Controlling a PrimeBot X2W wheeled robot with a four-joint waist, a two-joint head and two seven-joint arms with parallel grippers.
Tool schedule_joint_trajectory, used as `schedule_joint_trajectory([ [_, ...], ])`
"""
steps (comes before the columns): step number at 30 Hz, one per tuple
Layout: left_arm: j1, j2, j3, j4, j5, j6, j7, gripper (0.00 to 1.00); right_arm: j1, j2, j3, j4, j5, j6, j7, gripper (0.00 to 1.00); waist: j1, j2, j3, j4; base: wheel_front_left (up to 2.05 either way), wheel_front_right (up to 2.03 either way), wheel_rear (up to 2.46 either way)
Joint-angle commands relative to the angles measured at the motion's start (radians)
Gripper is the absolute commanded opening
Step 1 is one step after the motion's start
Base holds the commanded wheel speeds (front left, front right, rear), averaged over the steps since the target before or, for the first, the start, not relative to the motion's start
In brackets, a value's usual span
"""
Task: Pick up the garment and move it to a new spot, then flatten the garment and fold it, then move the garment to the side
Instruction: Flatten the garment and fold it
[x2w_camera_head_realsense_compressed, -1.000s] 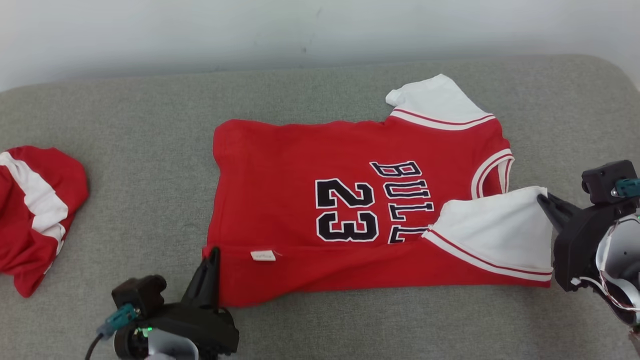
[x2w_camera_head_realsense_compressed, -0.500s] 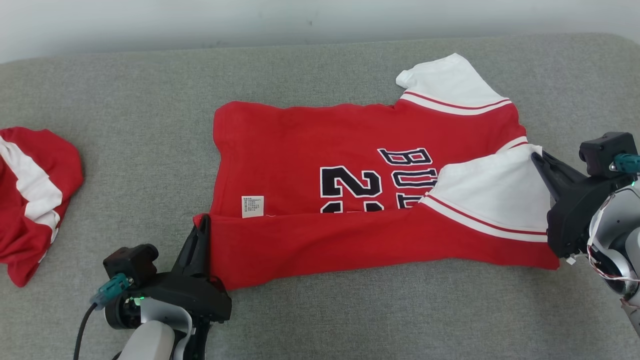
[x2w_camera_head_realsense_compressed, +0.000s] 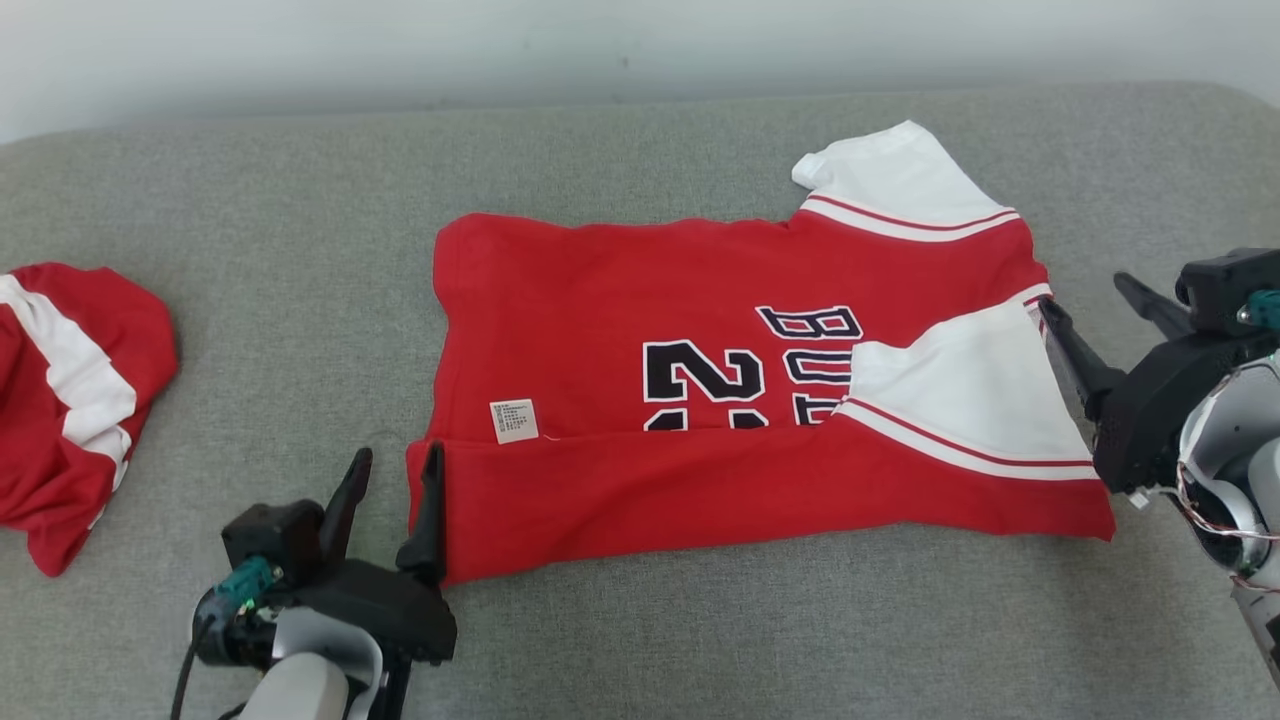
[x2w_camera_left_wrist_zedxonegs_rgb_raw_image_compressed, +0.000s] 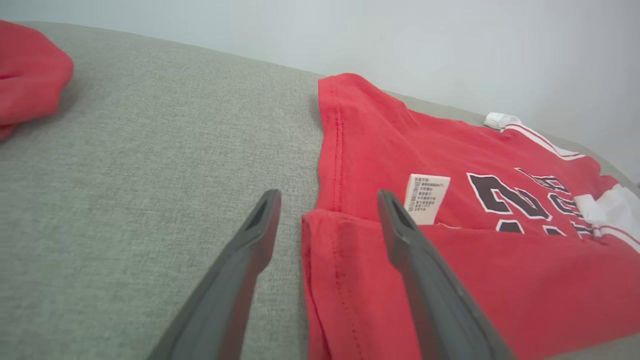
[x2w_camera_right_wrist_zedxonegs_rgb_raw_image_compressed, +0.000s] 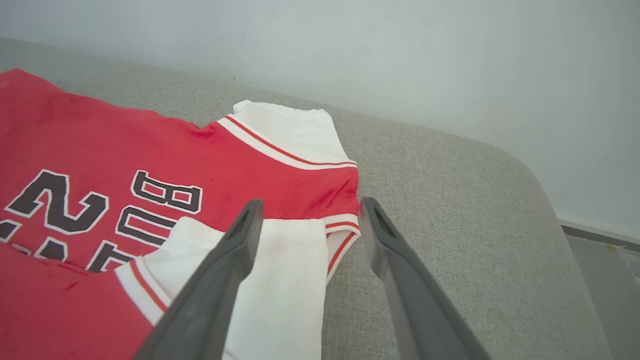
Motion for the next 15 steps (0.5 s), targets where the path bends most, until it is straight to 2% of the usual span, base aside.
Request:
schedule_joint_trajectory([
  [1, 0.023, 0.011, -0.006, -0.012, 0.023, 0.008, -0.005, 1.0, 0.029, 0.009, -0.019, 0.008, 0.017, 0.0, 0.034, 1.0, 0.0, -0.0001, -0.009, -0.002, 0.0, 0.0, 0.0],
  [7, 0.081, 0.017, -0.037, -0.051, 0.065, 0.033, -0.007, 1.0, 0.129, 0.035, -0.13, -0.009, 0.046, 0.0, 0.2, 1.0, 0.0, -0.0001, -0.017, -0.005, 0.0, 0.0, 0.0],
  [15, 0.086, 0.006, -0.07, -0.009, 0.091, 0.071, 0.017, 1.0, 0.235, 0.112, -0.253, -0.036, -0.034, 0.0, 0.286, 1.0, 0.0, -0.0001, -0.009, -0.011, 0.0, 0.0, 0.0],
])
